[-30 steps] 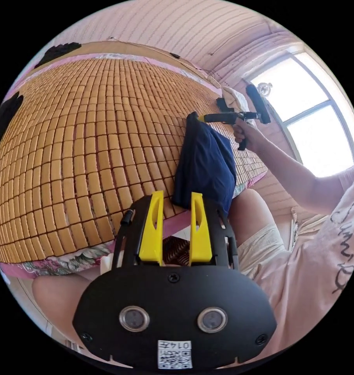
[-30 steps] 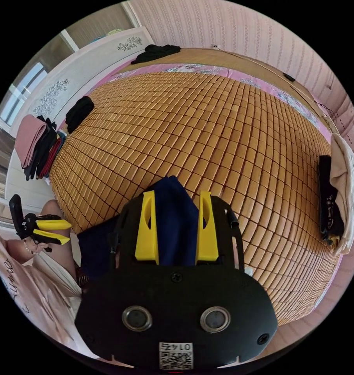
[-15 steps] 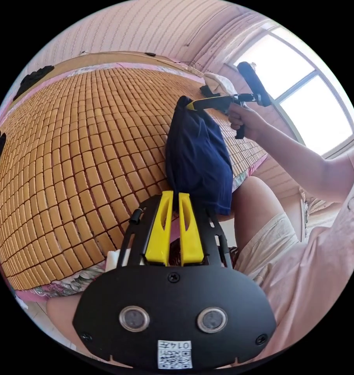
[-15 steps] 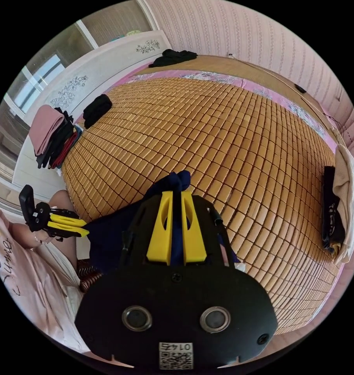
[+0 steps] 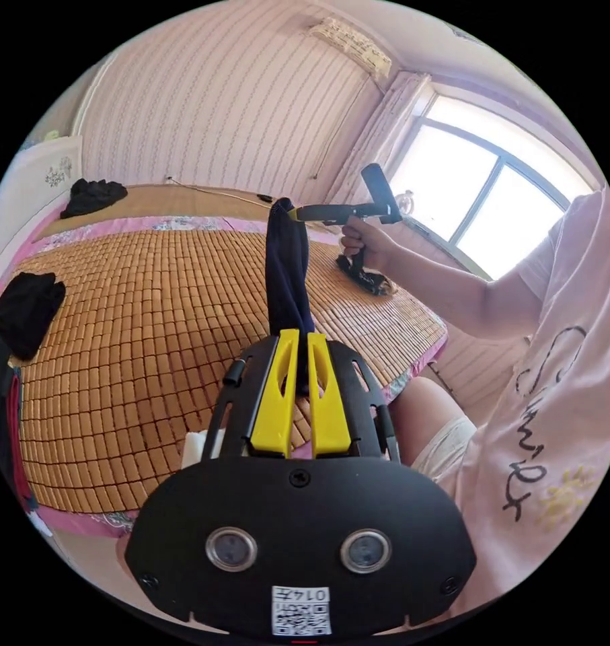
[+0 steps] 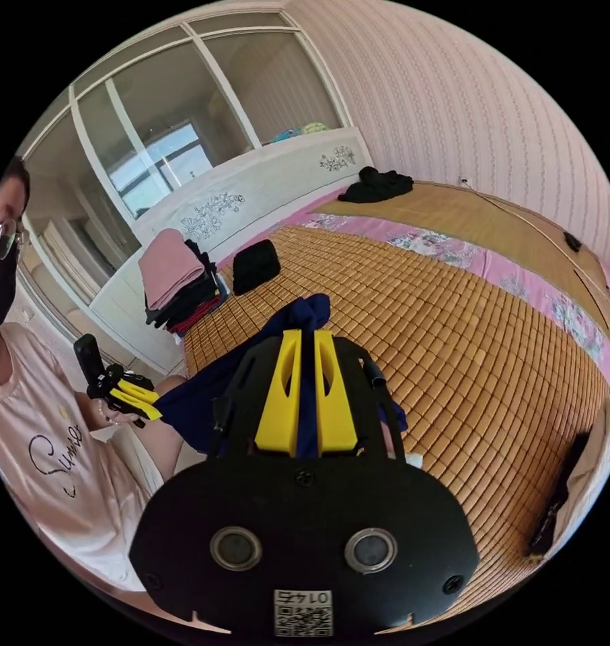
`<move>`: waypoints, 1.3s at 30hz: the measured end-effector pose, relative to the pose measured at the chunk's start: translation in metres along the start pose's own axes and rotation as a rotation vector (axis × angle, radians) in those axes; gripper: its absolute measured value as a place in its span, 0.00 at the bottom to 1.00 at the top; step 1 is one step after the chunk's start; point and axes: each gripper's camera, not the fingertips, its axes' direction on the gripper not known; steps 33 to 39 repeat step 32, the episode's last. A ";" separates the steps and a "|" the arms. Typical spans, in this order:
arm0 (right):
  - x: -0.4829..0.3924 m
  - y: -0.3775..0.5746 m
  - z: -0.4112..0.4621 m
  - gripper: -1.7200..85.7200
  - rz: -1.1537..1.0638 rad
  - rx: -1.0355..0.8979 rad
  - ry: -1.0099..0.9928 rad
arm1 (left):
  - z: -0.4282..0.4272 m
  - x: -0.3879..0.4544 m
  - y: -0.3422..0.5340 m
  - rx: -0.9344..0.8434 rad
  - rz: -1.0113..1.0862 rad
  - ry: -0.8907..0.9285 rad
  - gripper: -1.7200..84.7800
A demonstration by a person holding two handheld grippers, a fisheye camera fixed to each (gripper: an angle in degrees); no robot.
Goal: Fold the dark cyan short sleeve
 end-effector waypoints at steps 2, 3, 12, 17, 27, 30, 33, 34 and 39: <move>-0.016 -0.055 0.012 0.05 -0.137 -0.006 -0.018 | -0.020 -0.018 -0.009 0.088 0.003 -0.078 0.02; -0.031 -0.098 0.025 0.05 -0.233 -0.011 -0.038 | -0.034 -0.034 -0.015 0.152 -0.016 -0.110 0.02; -0.220 -0.363 0.265 0.15 -0.463 -0.194 -0.035 | -0.110 -0.187 -0.001 0.361 -0.438 -0.519 0.10; -0.199 -0.283 0.296 0.16 -0.358 -0.318 -0.059 | -0.088 -0.163 0.045 0.250 -0.455 -0.352 0.09; -0.126 0.125 -0.017 0.13 0.169 -0.447 0.311 | -0.048 0.009 0.083 0.085 -0.198 -0.092 0.07; -0.144 0.215 -0.119 0.13 0.392 -0.301 0.464 | -0.037 0.056 0.069 0.093 -0.096 -0.058 0.03; -0.158 0.261 -0.164 0.12 0.506 -0.212 0.622 | -0.028 0.082 0.059 0.096 -0.036 -0.049 0.02; -0.158 0.261 -0.164 0.12 0.506 -0.212 0.622 | -0.028 0.082 0.059 0.096 -0.036 -0.049 0.02; -0.158 0.261 -0.164 0.12 0.506 -0.212 0.622 | -0.028 0.082 0.059 0.096 -0.036 -0.049 0.02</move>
